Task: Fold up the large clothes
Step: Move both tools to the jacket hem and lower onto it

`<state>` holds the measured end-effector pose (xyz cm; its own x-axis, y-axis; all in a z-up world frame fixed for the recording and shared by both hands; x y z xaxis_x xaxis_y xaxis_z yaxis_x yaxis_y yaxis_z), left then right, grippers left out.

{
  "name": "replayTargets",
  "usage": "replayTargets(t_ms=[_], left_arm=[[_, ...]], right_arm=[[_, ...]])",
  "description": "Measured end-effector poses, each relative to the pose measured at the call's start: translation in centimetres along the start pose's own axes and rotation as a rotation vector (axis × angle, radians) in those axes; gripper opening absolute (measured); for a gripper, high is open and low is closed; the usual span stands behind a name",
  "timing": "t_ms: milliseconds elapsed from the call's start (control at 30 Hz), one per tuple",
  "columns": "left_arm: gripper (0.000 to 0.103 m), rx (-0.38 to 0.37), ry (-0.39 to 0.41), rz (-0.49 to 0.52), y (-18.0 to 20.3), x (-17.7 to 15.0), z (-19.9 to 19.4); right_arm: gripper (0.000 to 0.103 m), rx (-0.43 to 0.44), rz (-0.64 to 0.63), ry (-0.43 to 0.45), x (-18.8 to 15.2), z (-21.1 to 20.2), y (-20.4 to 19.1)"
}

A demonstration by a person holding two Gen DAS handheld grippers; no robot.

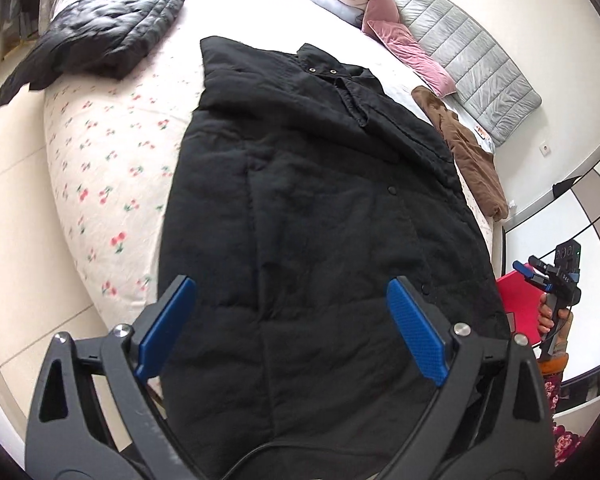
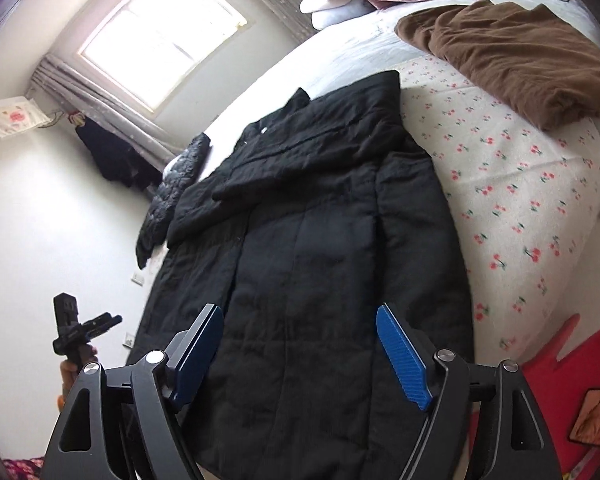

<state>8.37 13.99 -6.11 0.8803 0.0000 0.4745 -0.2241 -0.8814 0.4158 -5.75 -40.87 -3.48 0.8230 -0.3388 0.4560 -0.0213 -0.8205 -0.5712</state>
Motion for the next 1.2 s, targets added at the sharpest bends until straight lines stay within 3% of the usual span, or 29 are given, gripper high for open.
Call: replayTargets(t_ms=[133, 333, 600, 733, 800, 867, 1000, 1100, 1200], left_arm=[[0.096, -0.063, -0.052, -0.134, -3.2, -2.8, 0.1], [0.096, -0.135, -0.104, -0.161, -4.4, -5.9, 0.5], [0.096, -0.163, -0.184, -0.139, -4.5, -8.8, 1.5], [0.095, -0.272, -0.226, -0.176, -4.1, -10.6, 2.4], [0.087, -0.319, -0.218, -0.202, -3.9, -11.2, 2.1], [0.076, -0.362, -0.2, -0.221, -3.9, -11.5, 1.5], [0.059, -0.375, -0.185, -0.247, -4.1, -11.4, 0.8], [0.058, -0.307, -0.195, -0.24, -4.8, -11.3, 1.4], [0.073, -0.224, -0.197, -0.253, -6.1, -11.2, 2.4]], right_arm=[[0.08, -0.089, 0.062, -0.08, -3.3, -0.7, 3.8], [0.08, -0.159, 0.17, -0.162, -7.0, -0.1, 7.8], [0.08, -0.106, 0.262, -0.238, -11.5, 1.0, 9.0], [0.08, -0.064, 0.329, -0.247, -12.3, 1.6, 9.4], [0.079, -0.026, 0.355, -0.248, -12.7, 1.6, 9.3], [0.072, -0.002, 0.38, -0.243, -13.1, 1.4, 9.3], [0.042, 0.01, 0.389, -0.215, -13.4, 0.7, 9.0], [0.027, 0.041, 0.364, -0.178, -13.3, -0.3, 7.9], [0.03, 0.052, 0.326, -0.145, -12.8, -0.9, 6.9]])
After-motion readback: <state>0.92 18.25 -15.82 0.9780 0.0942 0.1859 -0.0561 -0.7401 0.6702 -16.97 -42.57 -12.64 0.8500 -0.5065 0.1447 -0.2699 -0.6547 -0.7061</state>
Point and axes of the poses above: each gripper's, at about its wrist camera, not at the fingertips, and z roughly the way its jaws point, y to its right, x to its top, the point moved 9 cm from there along z, roughly the way its jaws point, and after that the axes turned 1 degree about x, right-handed, at the moved point
